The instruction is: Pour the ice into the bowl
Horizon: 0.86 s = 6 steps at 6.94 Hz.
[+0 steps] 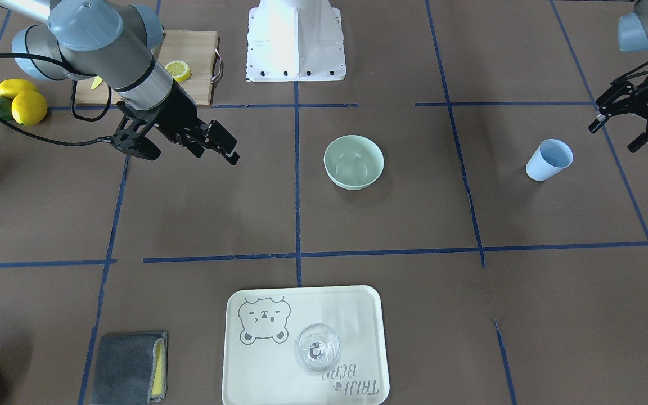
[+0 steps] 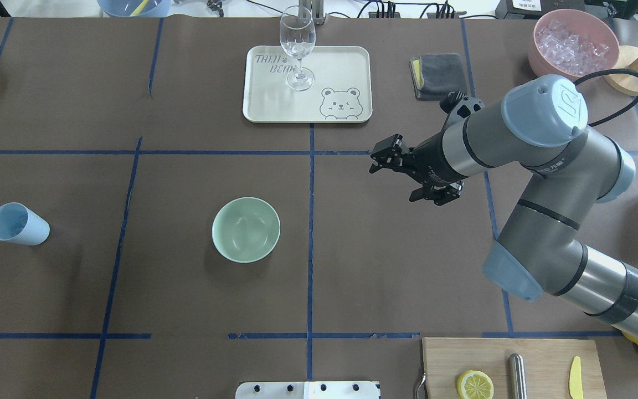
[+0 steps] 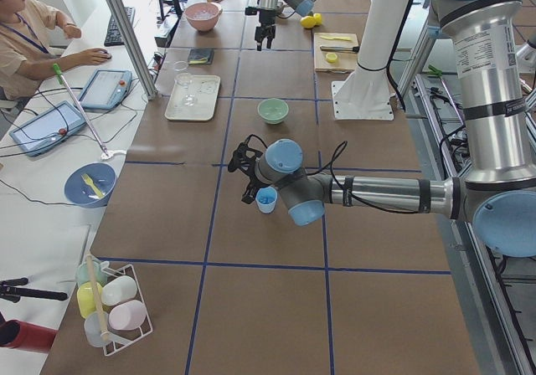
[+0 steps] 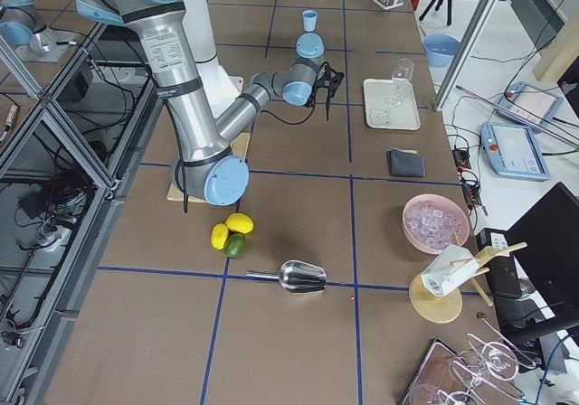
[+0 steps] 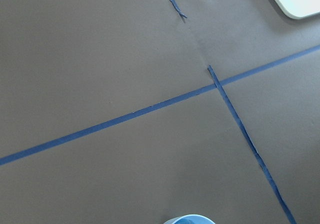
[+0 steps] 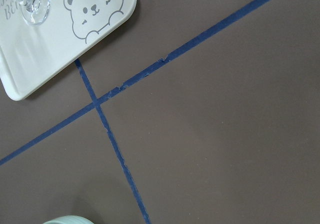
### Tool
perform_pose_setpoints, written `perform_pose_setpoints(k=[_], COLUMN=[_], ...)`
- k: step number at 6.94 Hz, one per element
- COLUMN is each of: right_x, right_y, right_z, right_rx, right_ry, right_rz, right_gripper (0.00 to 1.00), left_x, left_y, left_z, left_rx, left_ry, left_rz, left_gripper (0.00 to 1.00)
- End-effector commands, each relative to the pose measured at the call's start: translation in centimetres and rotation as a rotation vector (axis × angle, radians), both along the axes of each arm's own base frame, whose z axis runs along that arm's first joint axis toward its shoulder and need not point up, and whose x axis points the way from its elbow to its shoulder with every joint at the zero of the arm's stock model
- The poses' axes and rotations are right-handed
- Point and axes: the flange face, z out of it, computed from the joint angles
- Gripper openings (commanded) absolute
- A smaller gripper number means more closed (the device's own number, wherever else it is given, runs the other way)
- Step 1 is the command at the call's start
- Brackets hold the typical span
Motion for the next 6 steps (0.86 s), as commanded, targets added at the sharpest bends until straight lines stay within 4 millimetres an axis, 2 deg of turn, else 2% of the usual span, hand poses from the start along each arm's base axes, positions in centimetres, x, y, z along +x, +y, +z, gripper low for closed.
perform_pose_setpoints(k=[1,3,4,6], right_x=[0.2,0.6,0.5,0.4], right_y=[0.2,0.4,0.5,0.6], right_z=[-0.4,-1.1,-1.1,-1.1], right_rx=[0.006,0.015,0.016,0.016], right_ry=[-0.007,-0.019,-0.02,-0.019], right_rz=[0.001,0.002,0.0,-0.002], right_gripper=[1.0,1.0,1.0,1.0], left_x=[1.9,1.2,4.3,7.5], left_y=[5.6,9.6,10.4,12.7], left_z=[2.3,3.8,4.1,7.0], left_rx=[0.014,0.102,0.085,0.066], left_ry=[0.053,0.067,0.071,0.039], left_rz=[-0.192,-0.346,-0.387,-0.478], left_gripper=[1.0,1.0,1.0,0.99])
